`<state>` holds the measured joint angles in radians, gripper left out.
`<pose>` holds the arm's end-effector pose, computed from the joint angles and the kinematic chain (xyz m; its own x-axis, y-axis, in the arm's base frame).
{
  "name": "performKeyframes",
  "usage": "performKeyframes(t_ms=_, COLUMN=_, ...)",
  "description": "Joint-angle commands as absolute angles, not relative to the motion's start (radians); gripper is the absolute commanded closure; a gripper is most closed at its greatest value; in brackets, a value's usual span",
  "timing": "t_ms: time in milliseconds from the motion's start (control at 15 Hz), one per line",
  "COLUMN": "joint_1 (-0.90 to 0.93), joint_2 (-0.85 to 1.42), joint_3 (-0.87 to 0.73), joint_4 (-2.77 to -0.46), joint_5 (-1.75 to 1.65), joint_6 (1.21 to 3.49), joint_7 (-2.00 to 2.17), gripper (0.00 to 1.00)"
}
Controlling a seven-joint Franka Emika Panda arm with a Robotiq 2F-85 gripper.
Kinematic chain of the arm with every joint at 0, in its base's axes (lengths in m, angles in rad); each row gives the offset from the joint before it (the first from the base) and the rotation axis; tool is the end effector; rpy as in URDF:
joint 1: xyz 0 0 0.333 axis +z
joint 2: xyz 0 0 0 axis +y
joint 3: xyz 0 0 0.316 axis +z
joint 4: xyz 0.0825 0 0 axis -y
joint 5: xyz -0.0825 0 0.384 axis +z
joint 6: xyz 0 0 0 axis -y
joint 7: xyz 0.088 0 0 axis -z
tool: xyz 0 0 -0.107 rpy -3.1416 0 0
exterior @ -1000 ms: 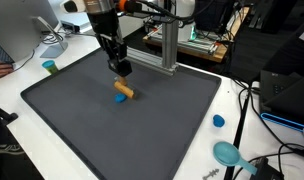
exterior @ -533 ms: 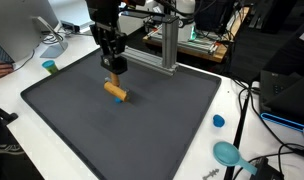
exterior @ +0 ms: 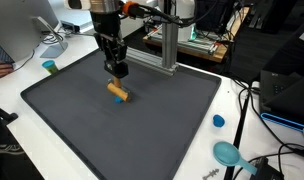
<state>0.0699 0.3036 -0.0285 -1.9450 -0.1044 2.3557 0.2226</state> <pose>0.6225 0.0252 0.3365 0.9872 -0.1047 0.1206 -0.1130 -0.9915 0.0646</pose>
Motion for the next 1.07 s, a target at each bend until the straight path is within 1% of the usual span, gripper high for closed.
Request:
performKeyframes(t_ms=0, joint_1=0.064, joint_2=0.284, joint_3=-0.018, joint_4=-1.971, joint_5=-0.086, joint_6=2.378, joint_7=0.213, gripper=0.79)
performKeyframes(t_ms=333, joint_1=0.055, joint_2=0.297, joint_3=-0.035, joint_4=-1.998, joint_5=-0.093, joint_6=2.464, joint_7=0.227, gripper=0.79)
performKeyframes(t_ms=1000, joint_1=-0.004, joint_2=0.309, joint_3=-0.017, joint_4=-2.010, joint_5=0.073, joint_6=2.366, joint_7=0.169, gripper=0.79)
